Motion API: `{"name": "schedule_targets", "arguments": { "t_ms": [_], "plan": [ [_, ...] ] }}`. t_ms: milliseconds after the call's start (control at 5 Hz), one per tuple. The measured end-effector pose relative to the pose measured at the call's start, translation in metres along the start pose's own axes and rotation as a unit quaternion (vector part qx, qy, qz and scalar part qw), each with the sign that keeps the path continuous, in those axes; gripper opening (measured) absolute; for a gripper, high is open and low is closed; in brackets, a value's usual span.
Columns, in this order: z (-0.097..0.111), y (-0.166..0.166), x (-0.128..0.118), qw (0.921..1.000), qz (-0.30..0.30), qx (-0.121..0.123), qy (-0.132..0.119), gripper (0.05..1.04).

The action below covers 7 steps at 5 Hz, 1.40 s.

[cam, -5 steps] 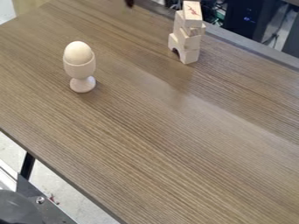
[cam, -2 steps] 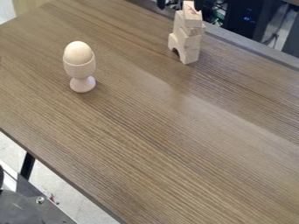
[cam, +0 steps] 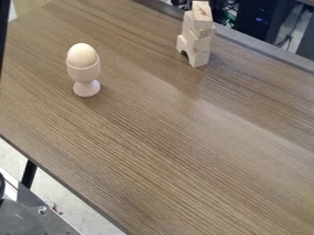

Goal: Put the rectangle with the red mark on to the right side of the table.

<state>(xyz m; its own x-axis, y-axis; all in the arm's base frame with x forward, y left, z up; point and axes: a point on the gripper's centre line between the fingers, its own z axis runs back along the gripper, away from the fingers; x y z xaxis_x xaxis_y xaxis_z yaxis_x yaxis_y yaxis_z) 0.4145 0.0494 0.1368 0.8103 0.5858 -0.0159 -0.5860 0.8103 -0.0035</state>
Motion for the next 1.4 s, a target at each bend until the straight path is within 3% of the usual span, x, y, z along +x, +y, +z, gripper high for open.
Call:
{"name": "schedule_targets", "arguments": {
  "t_ms": [1000, 1400],
  "plan": [
    [-0.013, -0.007, 0.012, 0.9999, 0.002, 0.000, 0.010, 1.000],
    [-0.010, -0.010, 0.015, 1.0000, 0.004, -0.003, 0.004, 1.000]
  ]
}}
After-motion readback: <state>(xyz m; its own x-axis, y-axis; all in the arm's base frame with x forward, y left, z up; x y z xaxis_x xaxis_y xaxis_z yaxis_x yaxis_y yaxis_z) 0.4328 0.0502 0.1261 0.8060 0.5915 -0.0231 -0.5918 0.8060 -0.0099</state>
